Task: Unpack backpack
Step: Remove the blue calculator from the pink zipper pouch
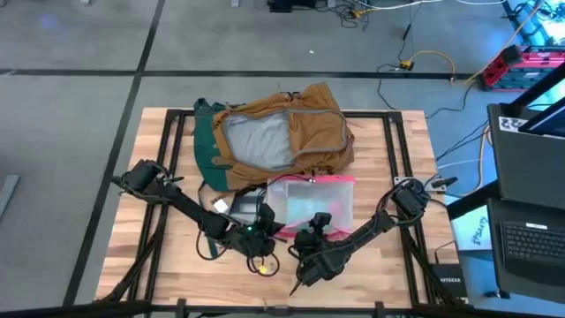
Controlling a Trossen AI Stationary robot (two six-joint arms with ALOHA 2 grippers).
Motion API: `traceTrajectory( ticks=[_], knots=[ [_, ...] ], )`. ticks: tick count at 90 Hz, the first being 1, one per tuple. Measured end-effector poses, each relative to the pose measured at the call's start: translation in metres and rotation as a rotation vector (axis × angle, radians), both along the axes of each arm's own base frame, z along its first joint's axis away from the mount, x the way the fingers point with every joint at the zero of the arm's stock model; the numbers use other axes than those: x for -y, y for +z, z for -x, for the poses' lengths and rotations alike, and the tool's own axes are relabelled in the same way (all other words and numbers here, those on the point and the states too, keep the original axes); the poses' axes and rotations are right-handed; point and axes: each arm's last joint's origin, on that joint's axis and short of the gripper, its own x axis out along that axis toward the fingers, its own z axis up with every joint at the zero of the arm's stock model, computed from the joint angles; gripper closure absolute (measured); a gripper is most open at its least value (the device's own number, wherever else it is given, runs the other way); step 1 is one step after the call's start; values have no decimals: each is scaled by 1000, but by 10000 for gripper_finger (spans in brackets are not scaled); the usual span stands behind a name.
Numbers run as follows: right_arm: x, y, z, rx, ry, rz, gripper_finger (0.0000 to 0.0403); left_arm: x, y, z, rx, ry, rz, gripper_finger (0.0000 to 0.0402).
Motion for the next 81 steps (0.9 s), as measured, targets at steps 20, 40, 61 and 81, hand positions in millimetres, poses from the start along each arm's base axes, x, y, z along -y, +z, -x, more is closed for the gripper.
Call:
traceTrajectory(
  ticks=[20,40,61,81],
  knots=[
    [-2,0,1,-52,-8,-72,181,0,0,0,-1,-2,1,402],
    [-2,1,2,-85,-2,-89,181,0,0,0,-1,-2,1,402],
    [0,1,7,-150,-9,-89,181,0,0,0,-1,-2,1,402],
    [3,1,9,-141,8,-4,181,0,0,0,-3,-7,4,402]
  ],
)
